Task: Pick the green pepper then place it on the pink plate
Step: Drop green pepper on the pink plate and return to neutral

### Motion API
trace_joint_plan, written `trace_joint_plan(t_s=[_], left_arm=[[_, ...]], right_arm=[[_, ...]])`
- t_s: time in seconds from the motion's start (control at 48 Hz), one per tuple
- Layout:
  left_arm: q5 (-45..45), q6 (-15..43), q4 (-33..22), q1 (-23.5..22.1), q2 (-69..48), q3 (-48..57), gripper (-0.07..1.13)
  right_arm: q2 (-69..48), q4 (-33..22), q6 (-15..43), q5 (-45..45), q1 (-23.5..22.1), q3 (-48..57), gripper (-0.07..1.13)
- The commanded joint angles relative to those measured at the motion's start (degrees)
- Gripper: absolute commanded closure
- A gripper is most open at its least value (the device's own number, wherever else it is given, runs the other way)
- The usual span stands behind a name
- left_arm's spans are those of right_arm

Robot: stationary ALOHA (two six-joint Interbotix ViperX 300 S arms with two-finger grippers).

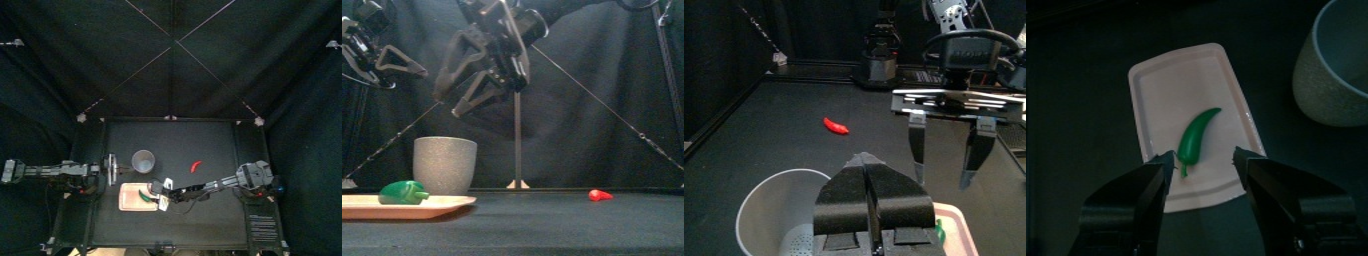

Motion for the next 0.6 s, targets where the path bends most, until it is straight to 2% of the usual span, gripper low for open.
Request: trace_joint_plan(t_s=[0.021, 0.125, 0.333, 0.604], left_arm=[[-0.53, 0.09, 0.26, 0.35, 0.26, -0.70, 1.01], [-0.44, 0.09, 0.35, 0.35, 0.26, -0.70, 1.01], [-0.44, 0.09, 0.35, 0.44, 0.18, -0.70, 1.01], [-0.62, 0.09, 0.35, 0.88, 0.26, -0.09, 1.01]], right_arm=[[-5.45, -5.36, 0.70, -1.23, 1.41, 4.04, 0.18], [-7.73, -9.23, 1.05, -2.29, 2.20, 7.21, 0.18], [-12.30, -11.16, 1.23, -5.45, 2.11, 11.60, 0.18], [-18.98, -16.61, 0.70, -17.93, 1.32, 15.64, 0.18]])
